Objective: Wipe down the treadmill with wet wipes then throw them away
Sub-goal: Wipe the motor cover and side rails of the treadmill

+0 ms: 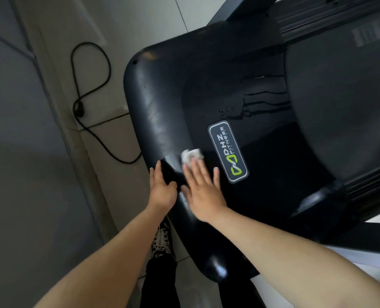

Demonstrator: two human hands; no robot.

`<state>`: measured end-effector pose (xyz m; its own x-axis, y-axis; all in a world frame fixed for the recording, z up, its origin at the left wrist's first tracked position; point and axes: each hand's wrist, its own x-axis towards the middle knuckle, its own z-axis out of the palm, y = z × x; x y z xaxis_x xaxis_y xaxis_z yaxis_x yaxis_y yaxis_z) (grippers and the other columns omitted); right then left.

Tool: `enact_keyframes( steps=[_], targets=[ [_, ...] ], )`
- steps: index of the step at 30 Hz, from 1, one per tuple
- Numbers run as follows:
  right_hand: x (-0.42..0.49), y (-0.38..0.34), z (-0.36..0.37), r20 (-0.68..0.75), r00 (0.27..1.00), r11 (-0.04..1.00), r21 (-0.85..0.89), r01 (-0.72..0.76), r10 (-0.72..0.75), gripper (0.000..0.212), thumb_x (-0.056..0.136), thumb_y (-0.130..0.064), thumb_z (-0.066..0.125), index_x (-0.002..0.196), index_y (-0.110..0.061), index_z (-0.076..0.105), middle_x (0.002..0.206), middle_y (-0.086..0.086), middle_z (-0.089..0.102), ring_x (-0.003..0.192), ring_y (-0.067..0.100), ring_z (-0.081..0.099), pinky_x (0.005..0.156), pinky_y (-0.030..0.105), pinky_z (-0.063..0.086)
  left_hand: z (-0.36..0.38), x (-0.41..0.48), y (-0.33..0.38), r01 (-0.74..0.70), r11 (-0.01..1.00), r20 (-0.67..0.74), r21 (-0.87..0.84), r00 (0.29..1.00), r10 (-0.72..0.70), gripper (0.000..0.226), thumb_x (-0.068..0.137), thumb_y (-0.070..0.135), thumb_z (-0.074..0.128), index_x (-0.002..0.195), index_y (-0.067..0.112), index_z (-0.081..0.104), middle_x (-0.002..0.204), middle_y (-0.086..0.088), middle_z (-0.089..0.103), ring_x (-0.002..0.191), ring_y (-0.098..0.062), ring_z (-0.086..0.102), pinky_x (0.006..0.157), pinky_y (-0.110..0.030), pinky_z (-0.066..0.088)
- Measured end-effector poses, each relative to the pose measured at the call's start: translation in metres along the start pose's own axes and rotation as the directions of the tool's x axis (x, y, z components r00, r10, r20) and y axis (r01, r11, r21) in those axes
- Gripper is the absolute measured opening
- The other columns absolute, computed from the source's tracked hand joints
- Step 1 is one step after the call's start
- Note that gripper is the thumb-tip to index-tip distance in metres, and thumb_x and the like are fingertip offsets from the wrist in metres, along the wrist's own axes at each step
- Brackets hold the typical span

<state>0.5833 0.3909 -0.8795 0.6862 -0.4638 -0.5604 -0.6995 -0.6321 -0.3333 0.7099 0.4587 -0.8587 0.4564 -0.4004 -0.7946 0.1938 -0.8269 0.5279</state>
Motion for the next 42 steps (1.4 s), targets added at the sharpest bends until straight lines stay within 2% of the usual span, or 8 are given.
enact_keyframes(
  steps=[3, 7, 13, 18, 21, 24, 28, 42],
  targets=[
    [0.002, 0.005, -0.001, 0.053, 0.978, 0.977, -0.061, 0.202, -0.199, 0.065, 0.104, -0.047, 0.022, 0.160, -0.029, -0.004, 0.166, -0.009, -0.016, 0.150, 0.007, -0.026, 0.120, 0.055, -0.018, 0.004, 0.007, 0.012, -0.088, 0.981, -0.055, 0.175, 0.994, 0.099, 0.074, 0.100, 0.017, 0.050, 0.161, 0.031, 0.011, 0.170, -0.005, -0.002, 0.156, -0.024, 0.001, 0.126, -0.039, 0.009],
    [0.006, 0.037, -0.012, 0.013, 0.977, 0.973, -0.087, 0.213, -0.213, 0.059, 0.108, -0.044, 0.024, 0.161, -0.027, 0.005, 0.168, -0.010, -0.010, 0.151, 0.007, -0.024, 0.121, 0.055, -0.016, 0.017, 0.024, 0.033, -0.329, 0.832, 0.066, 0.446, 0.940, 0.336, 0.069, 0.100, 0.026, 0.042, 0.162, 0.022, 0.012, 0.170, -0.004, -0.003, 0.156, -0.023, -0.010, 0.124, -0.038, 0.002],
    [0.012, 0.088, -0.035, -0.045, 0.989, 0.990, 0.002, -0.141, 0.141, 0.065, 0.107, -0.046, 0.019, 0.159, -0.026, -0.015, 0.164, -0.011, -0.024, 0.150, 0.008, -0.026, 0.122, 0.054, -0.011, 0.033, 0.023, 0.043, -0.284, 0.712, 0.147, 0.642, 0.957, 0.249, 0.078, 0.101, 0.030, 0.047, 0.162, 0.031, -0.002, 0.167, -0.001, -0.024, 0.154, -0.023, -0.019, 0.123, -0.046, 0.011],
    [0.020, 0.105, -0.044, -0.090, 0.933, 0.932, 0.138, -0.336, 0.350, 0.066, 0.107, -0.043, 0.024, 0.161, -0.015, -0.001, 0.169, -0.002, -0.009, 0.153, 0.012, -0.018, 0.121, 0.058, -0.010, 0.028, 0.021, 0.046, -0.269, 0.658, 0.146, 0.703, 0.961, 0.237, 0.081, 0.099, 0.031, 0.049, 0.161, 0.033, -0.002, 0.167, -0.001, -0.023, 0.155, -0.023, -0.017, 0.124, -0.047, 0.011],
    [0.024, 0.075, -0.040, -0.175, 0.963, 0.974, 0.130, -0.184, 0.205, 0.067, 0.105, -0.037, 0.036, 0.161, -0.013, 0.008, 0.170, 0.002, -0.003, 0.155, 0.019, -0.009, 0.122, 0.059, -0.003, 0.037, 0.019, 0.055, -0.231, 0.682, 0.108, 0.694, 0.970, 0.219, 0.085, 0.096, 0.032, 0.055, 0.162, 0.027, 0.003, 0.169, -0.007, -0.017, 0.156, -0.029, -0.012, 0.124, -0.046, 0.010],
    [0.023, 0.052, -0.032, -0.127, 0.991, 0.992, 0.116, 0.058, -0.043, 0.076, 0.102, -0.029, 0.044, 0.162, -0.017, -0.001, 0.167, -0.004, -0.021, 0.153, 0.020, -0.020, 0.124, 0.052, -0.008, 0.043, 0.019, 0.067, -0.224, 0.736, 0.052, 0.638, 0.967, 0.248, 0.081, 0.093, 0.023, 0.052, 0.162, 0.028, 0.009, 0.170, -0.006, -0.008, 0.155, -0.035, -0.005, 0.124, -0.049, 0.010],
    [0.024, 0.072, -0.036, -0.090, 0.991, 0.993, 0.057, 0.102, -0.097, 0.065, 0.104, -0.040, 0.027, 0.161, -0.033, -0.004, 0.167, -0.013, -0.018, 0.152, 0.009, -0.020, 0.123, 0.049, -0.014, 0.053, 0.029, 0.070, -0.354, 0.695, 0.101, 0.627, 0.920, 0.378, 0.080, 0.092, 0.012, 0.044, 0.162, 0.025, 0.009, 0.170, 0.005, -0.009, 0.155, -0.021, -0.016, 0.126, -0.047, 0.004],
    [0.036, 0.160, -0.057, -0.131, 0.905, 0.897, 0.252, -0.364, 0.404, 0.064, 0.108, -0.041, 0.023, 0.161, -0.024, -0.006, 0.168, -0.002, -0.015, 0.154, 0.015, -0.015, 0.123, 0.054, -0.005, 0.080, 0.024, 0.073, -0.309, 0.615, 0.101, 0.725, 0.932, 0.349, 0.072, 0.099, 0.027, 0.046, 0.162, 0.030, 0.012, 0.169, 0.001, -0.015, 0.154, -0.024, -0.022, 0.126, -0.045, -0.001]
  ],
)
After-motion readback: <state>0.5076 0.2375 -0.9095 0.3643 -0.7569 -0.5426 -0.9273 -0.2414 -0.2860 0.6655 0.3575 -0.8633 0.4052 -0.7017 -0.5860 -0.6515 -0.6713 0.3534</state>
